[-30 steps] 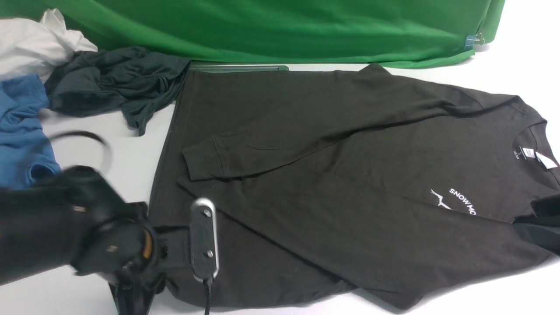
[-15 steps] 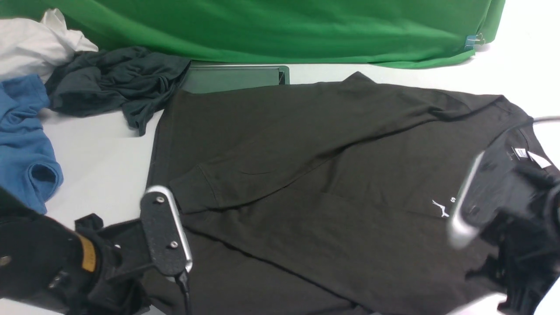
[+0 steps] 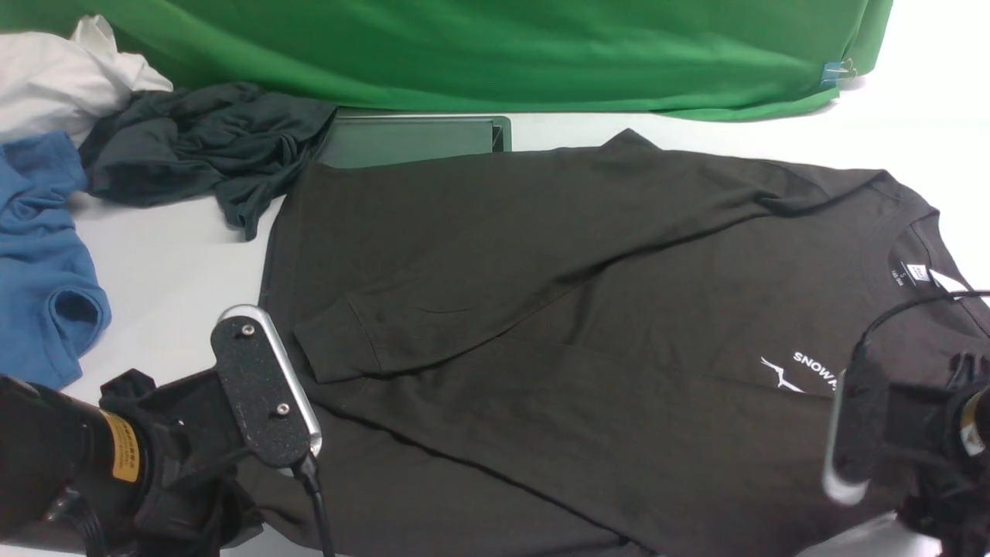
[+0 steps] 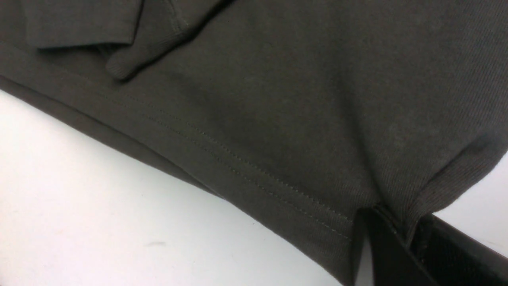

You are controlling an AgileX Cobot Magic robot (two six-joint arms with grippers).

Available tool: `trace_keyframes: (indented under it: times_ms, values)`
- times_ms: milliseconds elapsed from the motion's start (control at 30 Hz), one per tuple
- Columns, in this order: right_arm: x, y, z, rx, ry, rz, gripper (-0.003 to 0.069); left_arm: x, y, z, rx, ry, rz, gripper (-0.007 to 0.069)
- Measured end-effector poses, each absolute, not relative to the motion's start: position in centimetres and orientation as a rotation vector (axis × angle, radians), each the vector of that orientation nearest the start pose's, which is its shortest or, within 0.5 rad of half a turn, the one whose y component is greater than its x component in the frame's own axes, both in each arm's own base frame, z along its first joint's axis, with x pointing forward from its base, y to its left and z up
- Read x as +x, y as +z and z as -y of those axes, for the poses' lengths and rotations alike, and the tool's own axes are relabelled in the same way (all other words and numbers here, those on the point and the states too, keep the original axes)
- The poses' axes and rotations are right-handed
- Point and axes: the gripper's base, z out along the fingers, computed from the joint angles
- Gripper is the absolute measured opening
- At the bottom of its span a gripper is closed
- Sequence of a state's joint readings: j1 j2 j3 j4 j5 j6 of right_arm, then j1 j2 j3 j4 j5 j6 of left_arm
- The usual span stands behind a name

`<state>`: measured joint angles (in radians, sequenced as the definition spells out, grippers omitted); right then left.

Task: Fold a long-sleeved shirt on a white desktop.
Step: 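Grasp the near edge of the shirt at its hem and shoulder corners, then fold the black garment in half by bringing its near edge over to the far edge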

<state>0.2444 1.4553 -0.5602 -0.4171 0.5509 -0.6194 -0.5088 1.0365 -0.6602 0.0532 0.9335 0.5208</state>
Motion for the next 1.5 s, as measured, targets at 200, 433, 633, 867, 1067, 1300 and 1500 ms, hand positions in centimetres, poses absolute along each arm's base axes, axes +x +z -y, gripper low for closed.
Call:
trace_keyframes:
  times_ms: [200,433,633,867,1067,1300,1500]
  values:
    - [22.2,14.7,-1.4,-1.758,-0.441,-2.461,0.0463,14.7,25.0,7.8,1.401,0.07,-2.411,0.005]
    - [22.4,14.4,-1.5,-1.784,-0.438,-2.436,0.0275,14.7,25.1,7.8,1.396,0.069,-2.415,0.005]
    - [22.2,14.5,-1.3,-1.793,-0.439,-2.457,0.0038,14.4,24.9,7.7,1.384,0.039,-2.464,0.005]
    - [20.9,16.5,-0.9,-1.75,-0.48,-2.468,0.0026,14.0,25.8,7.9,1.299,-0.025,-2.558,0.005]
    - [22.4,18.5,-1.5,-1.645,-0.52,-2.33,0.0024,15.6,27.6,7.8,1.086,0.048,-2.507,0.005]
    - [28.7,21.1,-2.6,-1.496,-0.531,-2.283,0.0024,20.4,28.4,6.0,0.758,0.061,-2.55,0.005]
    - [35.8,22.1,-3.8,-1.33,-0.442,-2.313,0.0024,26.1,27.4,3.5,0.563,0.094,-2.585,0.005]
